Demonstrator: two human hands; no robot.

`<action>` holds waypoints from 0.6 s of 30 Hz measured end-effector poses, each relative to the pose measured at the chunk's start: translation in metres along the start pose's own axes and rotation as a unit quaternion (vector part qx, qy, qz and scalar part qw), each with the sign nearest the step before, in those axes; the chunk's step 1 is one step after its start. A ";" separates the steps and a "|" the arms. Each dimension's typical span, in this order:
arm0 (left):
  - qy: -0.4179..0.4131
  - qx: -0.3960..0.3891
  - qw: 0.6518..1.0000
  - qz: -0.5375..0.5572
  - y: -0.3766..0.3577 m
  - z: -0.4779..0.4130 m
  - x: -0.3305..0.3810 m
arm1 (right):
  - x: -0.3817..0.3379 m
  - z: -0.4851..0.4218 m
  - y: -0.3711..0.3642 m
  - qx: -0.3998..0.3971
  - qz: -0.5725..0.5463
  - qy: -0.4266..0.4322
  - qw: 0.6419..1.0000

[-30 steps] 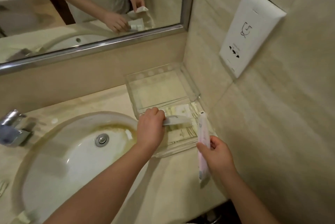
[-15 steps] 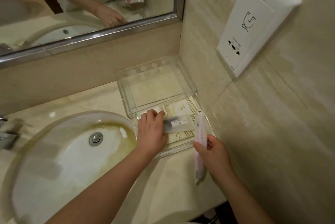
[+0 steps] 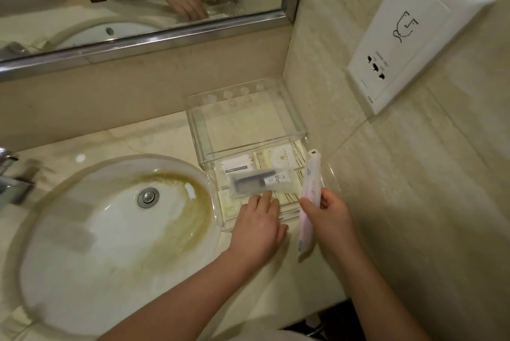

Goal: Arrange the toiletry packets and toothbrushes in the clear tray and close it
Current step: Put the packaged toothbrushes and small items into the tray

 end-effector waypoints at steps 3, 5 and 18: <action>0.017 -0.010 1.000 -0.004 -0.003 0.001 0.001 | -0.007 -0.001 -0.003 -0.032 0.007 -0.001 0.999; 0.016 0.001 1.000 -0.002 -0.002 0.001 0.002 | -0.013 -0.001 -0.003 -0.045 0.013 0.002 0.999; 0.059 0.101 0.993 0.027 0.033 -0.007 -0.041 | -0.060 -0.012 -0.005 -0.008 0.093 0.083 0.992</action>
Point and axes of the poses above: each hand's wrist, its own z-axis away from the middle knuckle, its own y-axis out of the back of the hand, x = y × z, the point moved 8 cm from there along -z, towards the middle knuckle, and after that the axes turned 4 degrees about z, right-handed, at the moved point
